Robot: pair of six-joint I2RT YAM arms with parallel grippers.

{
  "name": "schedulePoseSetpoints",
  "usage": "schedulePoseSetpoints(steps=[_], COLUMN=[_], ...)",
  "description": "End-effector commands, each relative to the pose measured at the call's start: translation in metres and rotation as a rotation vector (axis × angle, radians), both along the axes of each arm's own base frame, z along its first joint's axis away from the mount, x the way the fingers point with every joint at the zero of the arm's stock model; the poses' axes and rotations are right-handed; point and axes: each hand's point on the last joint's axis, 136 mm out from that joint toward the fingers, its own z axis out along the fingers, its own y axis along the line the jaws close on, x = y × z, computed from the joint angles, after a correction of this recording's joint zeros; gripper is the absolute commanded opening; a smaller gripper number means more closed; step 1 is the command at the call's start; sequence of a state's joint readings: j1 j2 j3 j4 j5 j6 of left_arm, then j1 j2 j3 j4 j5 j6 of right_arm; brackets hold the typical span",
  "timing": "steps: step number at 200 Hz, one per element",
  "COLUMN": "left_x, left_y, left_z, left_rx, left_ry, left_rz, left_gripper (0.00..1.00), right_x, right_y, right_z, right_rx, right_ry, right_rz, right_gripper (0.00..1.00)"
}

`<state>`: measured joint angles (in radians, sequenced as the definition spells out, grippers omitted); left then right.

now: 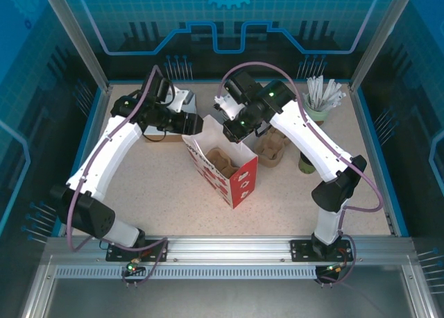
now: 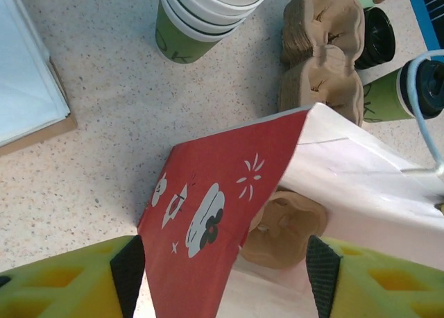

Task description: Pack the takeout coffee

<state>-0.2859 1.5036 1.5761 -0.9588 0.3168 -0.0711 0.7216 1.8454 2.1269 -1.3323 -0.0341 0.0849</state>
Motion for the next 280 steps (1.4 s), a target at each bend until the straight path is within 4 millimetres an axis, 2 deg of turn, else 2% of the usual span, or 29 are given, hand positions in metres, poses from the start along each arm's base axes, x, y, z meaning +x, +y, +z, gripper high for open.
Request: schedulePoseSetpoints(steps=[1,30,46,57,80,101,123,133,150,171,191,201,221,256,280], left_x=[0.0,0.002,0.003,0.002,-0.003,-0.011,-0.018,-0.023,-0.029,-0.04,-0.047,-0.051,-0.054,-0.057,-0.058], left_y=[-0.004,-0.003,-0.002,-0.002,-0.004,-0.004,-0.001,0.0,0.003,0.003,0.003,0.002,0.004,0.001,-0.004], left_z=[-0.011,-0.014,-0.011,-0.006,0.01,0.024,0.042,0.051,0.064,0.076,0.081,0.082,0.083,0.085,0.081], left_rx=[-0.012,0.002,0.011,0.017,0.034,0.049,0.054,0.047,0.037,0.024,0.021,0.023,0.028,-0.011,-0.061], left_ry=[0.03,0.027,-0.003,-0.039,-0.132,-0.208,-0.282,-0.317,-0.369,-0.421,-0.457,-0.469,-0.476,-0.43,-0.336], left_rz=[-0.036,-0.039,-0.044,-0.048,-0.056,-0.055,-0.043,-0.042,-0.042,-0.062,-0.081,-0.09,-0.088,-0.065,-0.034], left_gripper=[0.57,0.29,0.13,0.06,0.01,0.0,0.0,0.0,0.0,0.0,0.0,0.0,0.0,0.0,0.0], right_x=[-0.008,-0.006,-0.004,-0.004,-0.006,-0.009,-0.009,-0.007,-0.005,-0.008,-0.011,-0.013,-0.018,-0.024,-0.026], right_y=[0.003,0.002,0.0,-0.003,-0.02,-0.042,-0.083,-0.107,-0.149,-0.193,-0.226,-0.239,-0.255,-0.269,-0.266], right_z=[0.014,0.017,0.031,0.042,0.071,0.097,0.117,0.117,0.106,0.079,0.052,0.038,0.017,-0.012,-0.021], right_rx=[0.036,0.038,0.067,0.089,0.14,0.201,0.25,0.252,0.24,0.183,0.105,0.072,0.059,0.049,0.052], right_ry=[-0.022,-0.034,-0.067,-0.099,-0.177,-0.256,-0.335,-0.364,-0.374,-0.343,-0.307,-0.279,-0.211,-0.112,-0.073], right_rz=[0.018,0.009,-0.002,-0.017,-0.073,-0.143,-0.281,-0.36,-0.488,-0.6,-0.68,-0.714,-0.753,-0.797,-0.793], right_gripper=[0.16,0.19,0.25,0.29,0.34,0.39,0.45,0.48,0.52,0.59,0.71,0.81,1.0,1.0,1.0])
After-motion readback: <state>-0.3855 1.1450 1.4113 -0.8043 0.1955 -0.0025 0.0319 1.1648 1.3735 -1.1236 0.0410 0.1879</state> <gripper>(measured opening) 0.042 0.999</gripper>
